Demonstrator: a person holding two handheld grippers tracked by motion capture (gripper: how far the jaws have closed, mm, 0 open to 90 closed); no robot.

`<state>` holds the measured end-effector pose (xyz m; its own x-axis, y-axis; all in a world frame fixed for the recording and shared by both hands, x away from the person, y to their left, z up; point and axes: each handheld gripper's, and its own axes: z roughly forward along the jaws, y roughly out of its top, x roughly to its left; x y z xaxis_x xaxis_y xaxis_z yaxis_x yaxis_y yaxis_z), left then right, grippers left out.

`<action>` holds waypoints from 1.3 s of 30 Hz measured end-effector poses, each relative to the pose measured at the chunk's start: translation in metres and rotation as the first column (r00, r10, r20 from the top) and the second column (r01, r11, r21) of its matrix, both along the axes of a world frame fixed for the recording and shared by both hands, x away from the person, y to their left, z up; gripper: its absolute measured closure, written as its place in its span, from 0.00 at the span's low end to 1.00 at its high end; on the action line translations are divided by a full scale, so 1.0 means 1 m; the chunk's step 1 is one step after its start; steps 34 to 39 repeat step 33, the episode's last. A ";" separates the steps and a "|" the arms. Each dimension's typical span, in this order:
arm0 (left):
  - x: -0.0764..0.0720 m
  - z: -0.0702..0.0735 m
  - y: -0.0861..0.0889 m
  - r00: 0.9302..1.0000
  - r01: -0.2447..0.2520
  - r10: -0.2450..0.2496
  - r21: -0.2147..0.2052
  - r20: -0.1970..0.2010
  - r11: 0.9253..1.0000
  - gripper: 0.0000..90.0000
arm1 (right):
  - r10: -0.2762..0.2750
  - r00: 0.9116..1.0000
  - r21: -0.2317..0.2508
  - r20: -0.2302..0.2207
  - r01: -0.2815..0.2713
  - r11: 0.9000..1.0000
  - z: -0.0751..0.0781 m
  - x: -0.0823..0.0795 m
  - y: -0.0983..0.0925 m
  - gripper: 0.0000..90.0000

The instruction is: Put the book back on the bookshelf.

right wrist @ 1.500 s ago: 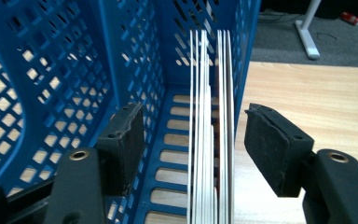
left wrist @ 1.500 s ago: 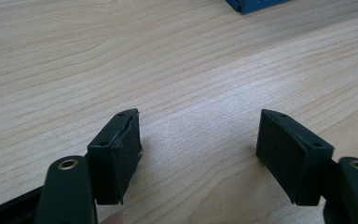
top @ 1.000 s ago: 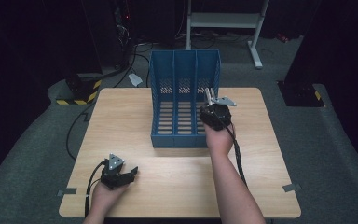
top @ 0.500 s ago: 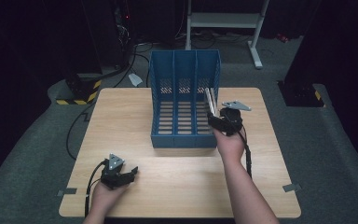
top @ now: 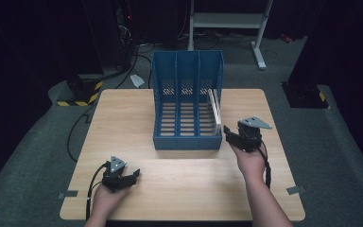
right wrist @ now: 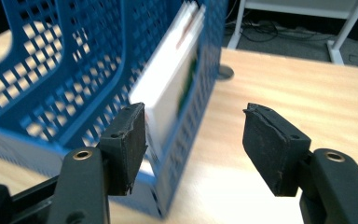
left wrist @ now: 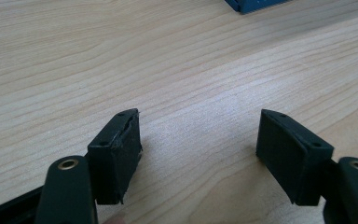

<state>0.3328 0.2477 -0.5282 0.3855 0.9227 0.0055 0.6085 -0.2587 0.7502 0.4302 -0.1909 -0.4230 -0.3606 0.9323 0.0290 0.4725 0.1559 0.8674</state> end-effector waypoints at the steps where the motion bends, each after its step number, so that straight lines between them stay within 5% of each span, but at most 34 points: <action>1: 0.000 0.000 0.000 1.000 0.001 -0.001 0.000 -0.001 1.000 0.34 | 0.000 1.000 -0.007 -0.001 0.000 1.000 -0.007 -0.004 -0.005 0.42; 11: 0.000 0.000 -0.001 1.000 -0.004 0.004 -0.004 0.002 1.000 0.34 | 0.006 0.996 -0.100 -0.087 -0.015 0.995 -0.075 -0.035 -0.031 0.40; 15: 0.000 0.000 -0.001 1.000 -0.003 0.003 -0.004 0.003 1.000 0.34 | 0.011 0.988 -0.149 -0.152 -0.034 0.988 -0.096 -0.052 -0.037 0.37; 20: 0.000 0.000 -0.001 1.000 -0.005 0.005 -0.004 0.002 1.000 0.34 | 0.026 0.977 -0.114 -0.210 -0.051 0.992 -0.100 -0.060 -0.045 0.33; 39: -0.001 0.000 -0.001 1.000 -0.007 0.007 -0.006 0.003 1.000 0.34 | 0.020 0.978 -0.127 -0.208 -0.047 0.991 -0.100 -0.058 -0.040 0.32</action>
